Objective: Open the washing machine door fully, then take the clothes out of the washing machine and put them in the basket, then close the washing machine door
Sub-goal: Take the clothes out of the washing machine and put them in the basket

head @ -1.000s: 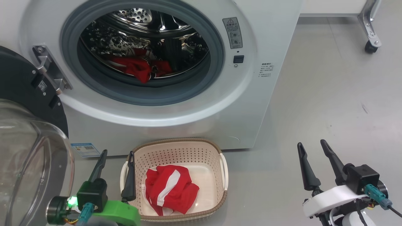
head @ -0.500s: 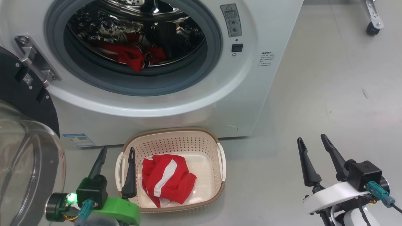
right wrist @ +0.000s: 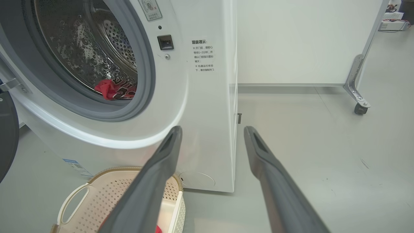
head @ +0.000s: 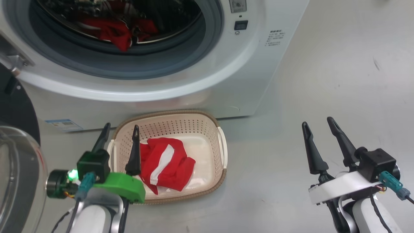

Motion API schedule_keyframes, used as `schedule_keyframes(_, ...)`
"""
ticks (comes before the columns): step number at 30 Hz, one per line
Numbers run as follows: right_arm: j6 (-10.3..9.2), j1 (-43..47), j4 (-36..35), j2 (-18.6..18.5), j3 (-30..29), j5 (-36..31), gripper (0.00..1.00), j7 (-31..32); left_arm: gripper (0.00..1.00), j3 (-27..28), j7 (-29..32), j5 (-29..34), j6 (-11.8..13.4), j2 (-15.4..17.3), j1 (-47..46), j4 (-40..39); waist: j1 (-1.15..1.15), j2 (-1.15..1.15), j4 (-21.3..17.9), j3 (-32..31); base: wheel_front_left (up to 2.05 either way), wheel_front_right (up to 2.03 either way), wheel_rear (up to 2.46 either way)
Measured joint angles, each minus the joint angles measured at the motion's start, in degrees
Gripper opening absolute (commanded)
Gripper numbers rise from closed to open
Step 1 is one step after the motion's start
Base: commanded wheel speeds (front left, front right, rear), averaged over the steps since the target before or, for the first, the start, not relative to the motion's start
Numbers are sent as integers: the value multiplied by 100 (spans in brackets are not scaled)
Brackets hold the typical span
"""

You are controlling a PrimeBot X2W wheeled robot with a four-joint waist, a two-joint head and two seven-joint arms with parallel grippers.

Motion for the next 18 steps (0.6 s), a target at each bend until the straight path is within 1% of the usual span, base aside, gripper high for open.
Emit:
schedule_keyframes(1,51,-48,-13,-3,30,1,100,2,100,10,41,0,0,-1,-98,29,0,0,-18,67,0,0,0)
schedule_keyframes(4,97,-174,-52,-8,96,1,100,18,100,5,162,1,-8,-3,-394,144,0,0,-85,278,0,0,0)
schedule_keyframes(10,147,-408,-113,22,129,14,100,16,100,-4,522,12,-120,14,-1219,382,0,0,-243,723,0,0,0)
schedule_keyframes(12,154,-513,-113,59,154,46,100,15,100,0,659,19,-177,57,-1547,482,0,0,-302,875,0,0,0)
schedule_keyframes(18,248,-812,-65,162,230,105,100,-14,100,15,1109,200,-280,369,-2395,790,0,0,-521,1290,0,0,0)
